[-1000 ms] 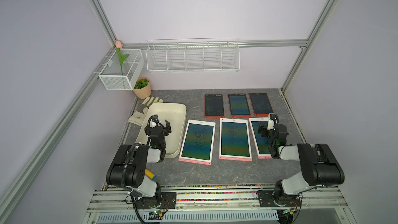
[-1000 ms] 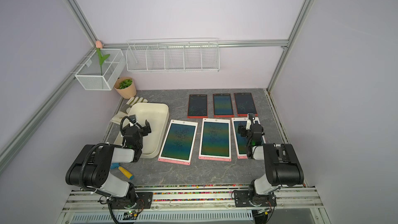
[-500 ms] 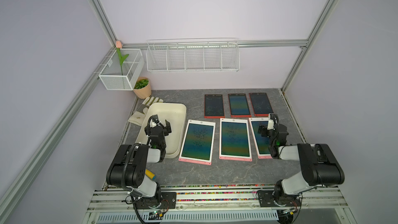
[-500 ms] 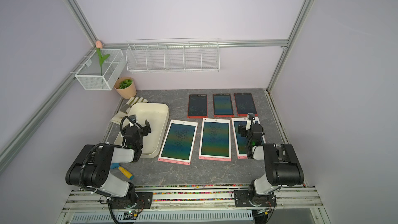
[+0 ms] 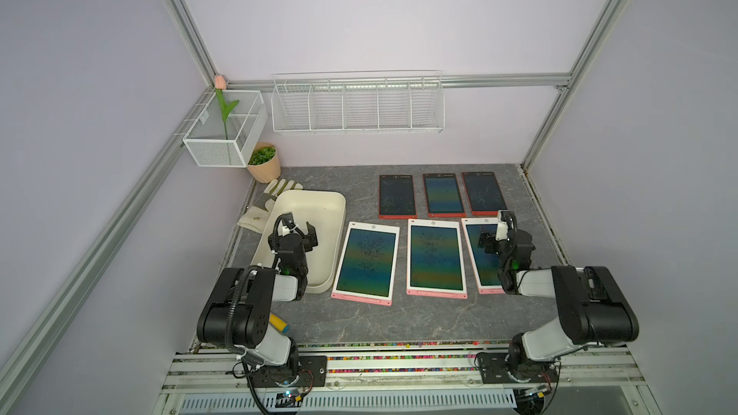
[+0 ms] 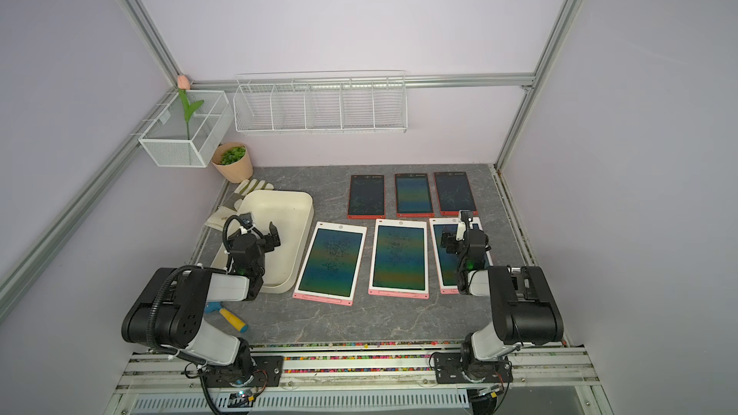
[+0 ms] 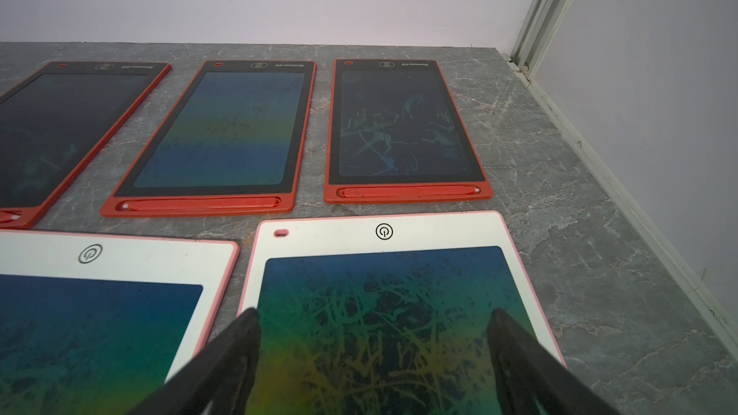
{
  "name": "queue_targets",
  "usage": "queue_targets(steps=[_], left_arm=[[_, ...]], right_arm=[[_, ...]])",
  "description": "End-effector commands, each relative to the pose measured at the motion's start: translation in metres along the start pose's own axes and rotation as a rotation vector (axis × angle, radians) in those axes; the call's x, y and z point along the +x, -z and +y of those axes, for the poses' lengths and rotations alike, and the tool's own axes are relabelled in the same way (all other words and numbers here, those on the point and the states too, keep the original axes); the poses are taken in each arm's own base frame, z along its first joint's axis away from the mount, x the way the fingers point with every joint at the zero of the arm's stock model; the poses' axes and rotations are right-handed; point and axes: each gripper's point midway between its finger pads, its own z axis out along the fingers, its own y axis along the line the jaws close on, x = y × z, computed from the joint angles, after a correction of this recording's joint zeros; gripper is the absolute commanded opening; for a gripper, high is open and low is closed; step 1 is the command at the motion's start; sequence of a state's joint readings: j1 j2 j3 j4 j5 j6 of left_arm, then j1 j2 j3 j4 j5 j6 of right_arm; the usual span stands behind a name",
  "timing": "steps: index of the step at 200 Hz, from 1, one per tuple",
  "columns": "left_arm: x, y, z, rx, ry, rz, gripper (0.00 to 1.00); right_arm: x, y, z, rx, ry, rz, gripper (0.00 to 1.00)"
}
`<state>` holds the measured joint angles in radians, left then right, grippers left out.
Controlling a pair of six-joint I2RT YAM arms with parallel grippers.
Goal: Take out the writing tablet from the storage box
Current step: Reset both arms
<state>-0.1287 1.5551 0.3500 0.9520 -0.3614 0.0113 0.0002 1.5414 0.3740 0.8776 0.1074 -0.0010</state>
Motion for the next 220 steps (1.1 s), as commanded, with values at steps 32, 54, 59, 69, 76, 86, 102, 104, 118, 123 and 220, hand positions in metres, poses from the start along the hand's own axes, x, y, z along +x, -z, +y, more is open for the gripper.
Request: queue_targets(steps=[32, 54, 59, 69, 76, 86, 102, 104, 118, 123, 220], left_arm=[[-0.009, -0.003, 0.0, 0.003, 0.014, -0.024, 0.99], [-0.009, -0.003, 0.0, 0.004, 0.014, -0.022, 0.99], [-0.009, -0.003, 0.0, 0.003, 0.014, -0.024, 0.99], [-0.009, -0.003, 0.0, 0.003, 0.014, -0.023, 0.99], [-0.009, -0.003, 0.0, 0.003, 0.015, -0.024, 0.99], [-0.009, -0.003, 0.0, 0.004, 0.014, -0.024, 0.99], [-0.009, -0.003, -0.001, 0.005, 0.014, -0.022, 0.99], [-0.009, -0.003, -0.001, 0.006, 0.013, -0.022, 0.99], [-0.009, -0.003, -0.001, 0.006, 0.014, -0.021, 0.99], [-0.009, -0.003, -0.001, 0.005, 0.013, -0.022, 0.99], [-0.002, 0.044, -0.001, 0.115, 0.027, -0.16, 0.99]], right_arm=[[-0.006, 0.0, 0.002, -0.011, 0.028, -0.015, 0.89], [-0.005, 0.0, 0.002, -0.011, 0.028, -0.014, 0.89], [-0.005, 0.0, 0.002, -0.01, 0.028, -0.013, 0.89], [-0.006, 0.0, 0.002, -0.011, 0.028, -0.014, 0.89], [-0.005, 0.0, 0.002, -0.011, 0.028, -0.014, 0.89], [-0.006, 0.0, 0.002, -0.011, 0.028, -0.015, 0.89], [-0.006, 0.0, 0.002, -0.012, 0.028, -0.015, 0.89], [-0.006, 0.0, 0.002, -0.011, 0.028, -0.015, 0.89], [-0.005, 0.0, 0.002, -0.012, 0.028, -0.014, 0.89], [-0.006, 0.0, 0.002, -0.011, 0.028, -0.015, 0.89], [-0.007, 0.044, -0.011, 0.057, -0.005, -0.247, 0.89]])
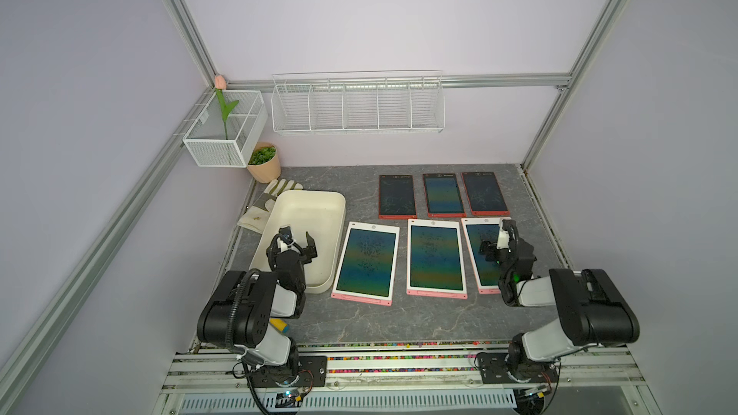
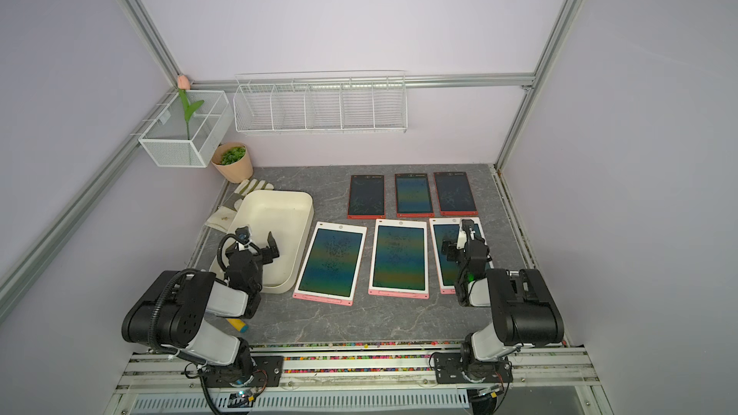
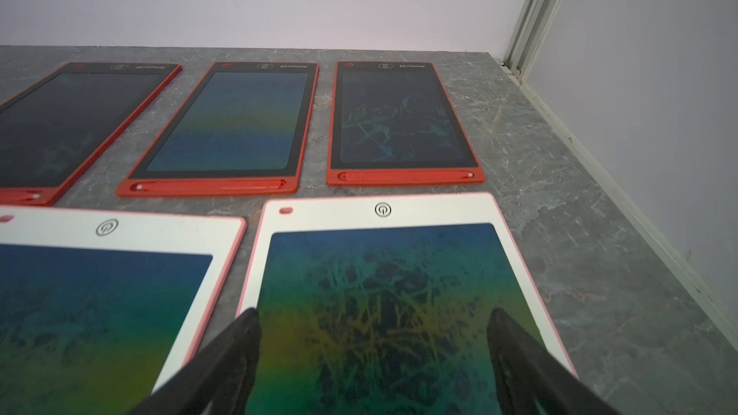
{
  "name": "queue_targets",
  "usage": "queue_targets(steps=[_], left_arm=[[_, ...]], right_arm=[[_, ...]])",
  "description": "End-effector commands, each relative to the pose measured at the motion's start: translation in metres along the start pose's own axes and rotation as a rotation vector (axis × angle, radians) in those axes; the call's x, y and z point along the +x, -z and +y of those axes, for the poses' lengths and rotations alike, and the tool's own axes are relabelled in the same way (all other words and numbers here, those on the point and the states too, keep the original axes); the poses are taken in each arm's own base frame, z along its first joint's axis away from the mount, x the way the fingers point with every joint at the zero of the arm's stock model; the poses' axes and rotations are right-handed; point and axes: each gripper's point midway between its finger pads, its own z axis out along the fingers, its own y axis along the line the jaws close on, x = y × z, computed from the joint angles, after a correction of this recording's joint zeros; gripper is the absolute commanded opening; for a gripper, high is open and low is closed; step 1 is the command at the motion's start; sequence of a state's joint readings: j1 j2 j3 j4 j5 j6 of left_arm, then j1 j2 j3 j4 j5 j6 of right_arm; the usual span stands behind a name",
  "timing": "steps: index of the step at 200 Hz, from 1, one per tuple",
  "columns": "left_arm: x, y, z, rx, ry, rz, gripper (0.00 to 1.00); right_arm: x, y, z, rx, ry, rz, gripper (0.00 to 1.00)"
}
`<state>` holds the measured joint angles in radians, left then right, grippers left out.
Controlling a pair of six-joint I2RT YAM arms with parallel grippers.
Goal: Take out the writing tablet from the storage box
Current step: Reset both arms
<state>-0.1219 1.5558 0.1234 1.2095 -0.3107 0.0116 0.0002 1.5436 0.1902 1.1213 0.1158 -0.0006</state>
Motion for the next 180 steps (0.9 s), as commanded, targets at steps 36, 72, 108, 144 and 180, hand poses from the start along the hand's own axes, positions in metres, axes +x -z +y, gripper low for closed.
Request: queue_targets(steps=[36, 72, 108, 144, 180], left_arm=[[-0.034, -0.003, -0.022, 0.122, -0.026, -0.142, 0.99], [-0.036, -0.005, -0.011, 0.055, 0.002, -0.15, 0.99], [-0.04, -0.018, -0.023, 0.094, -0.026, -0.111, 0.99], [-0.039, -0.033, -0.027, 0.095, -0.043, -0.035, 0.99], [-0.039, -0.039, -0.026, 0.082, -0.035, -0.01, 0.99]], right_arm=[[-0.033, 0.009, -0.005, 0.029, 0.002, -0.178, 0.89], [-0.031, 0.0, -0.002, 0.011, 0.011, -0.116, 0.89], [-0.03, -0.014, -0.002, 0.015, 0.012, -0.049, 0.89], [-0.028, -0.03, 0.006, -0.029, 0.029, 0.041, 0.89], [-0.027, -0.03, 0.006, -0.03, 0.032, 0.041, 0.89]])
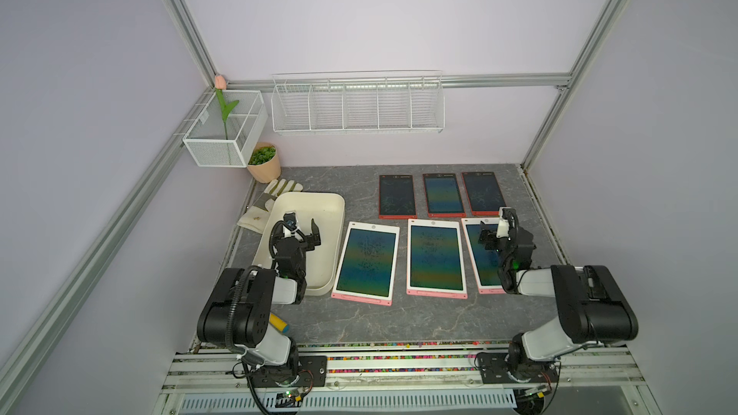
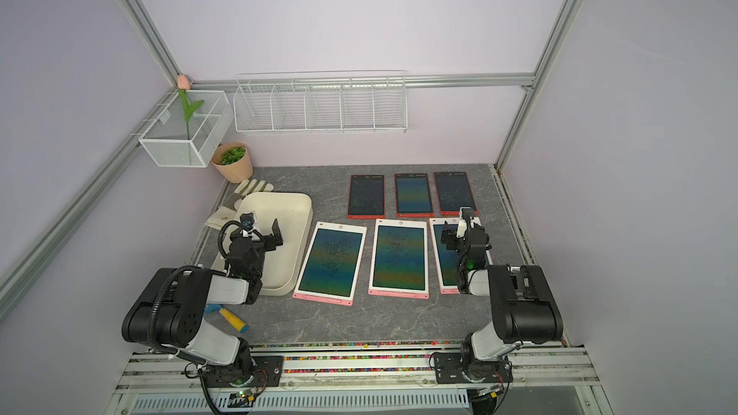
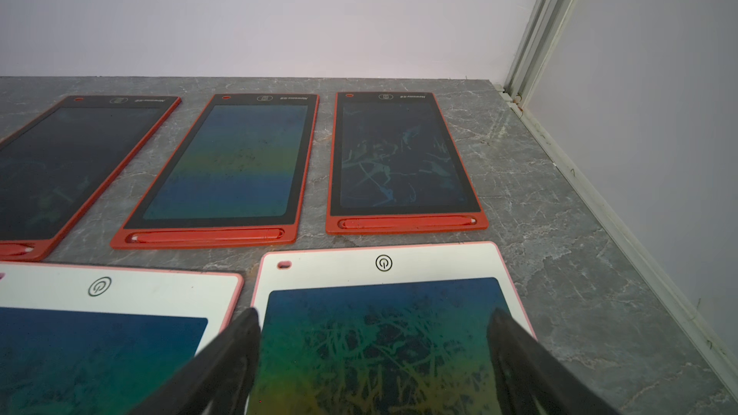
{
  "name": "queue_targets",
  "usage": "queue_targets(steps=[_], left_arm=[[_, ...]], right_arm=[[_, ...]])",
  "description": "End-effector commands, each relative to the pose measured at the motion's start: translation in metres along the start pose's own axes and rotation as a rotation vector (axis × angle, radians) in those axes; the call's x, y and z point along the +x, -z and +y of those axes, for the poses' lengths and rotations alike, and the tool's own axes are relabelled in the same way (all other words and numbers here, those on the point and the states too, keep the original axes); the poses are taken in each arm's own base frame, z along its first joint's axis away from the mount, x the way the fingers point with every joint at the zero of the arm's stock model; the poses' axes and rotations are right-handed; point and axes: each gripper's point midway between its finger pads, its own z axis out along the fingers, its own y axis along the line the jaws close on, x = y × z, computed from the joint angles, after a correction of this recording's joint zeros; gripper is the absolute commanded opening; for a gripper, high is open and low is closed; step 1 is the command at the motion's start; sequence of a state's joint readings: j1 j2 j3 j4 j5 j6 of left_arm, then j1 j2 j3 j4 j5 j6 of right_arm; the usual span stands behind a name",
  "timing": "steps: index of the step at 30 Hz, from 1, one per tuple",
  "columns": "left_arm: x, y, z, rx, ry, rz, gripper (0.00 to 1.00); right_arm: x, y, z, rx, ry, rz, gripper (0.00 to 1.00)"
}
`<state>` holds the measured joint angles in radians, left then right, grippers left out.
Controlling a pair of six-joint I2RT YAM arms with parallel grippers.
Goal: Take out the writing tablet from the storage box
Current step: Reset both arms
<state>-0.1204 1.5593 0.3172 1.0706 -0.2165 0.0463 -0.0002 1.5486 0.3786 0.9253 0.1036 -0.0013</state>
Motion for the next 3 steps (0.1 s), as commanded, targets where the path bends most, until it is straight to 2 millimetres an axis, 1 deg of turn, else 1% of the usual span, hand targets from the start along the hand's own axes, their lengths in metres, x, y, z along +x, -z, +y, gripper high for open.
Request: queue_targets(steps=[1, 3], left_arm=[[0.0046, -0.0044, 0.0024, -0.01, -0.012, 0.041, 0.99], [0.0042, -0.0066, 0.0037, -0.012, -0.008, 0.046, 0.99]], right_arm=[[0.0052, 0.0012, 0.0027, -0.018, 0.03, 0.028, 0.89], [0.0057, 0.0014, 0.0026, -0.017, 0.03, 0.03, 0.89]])
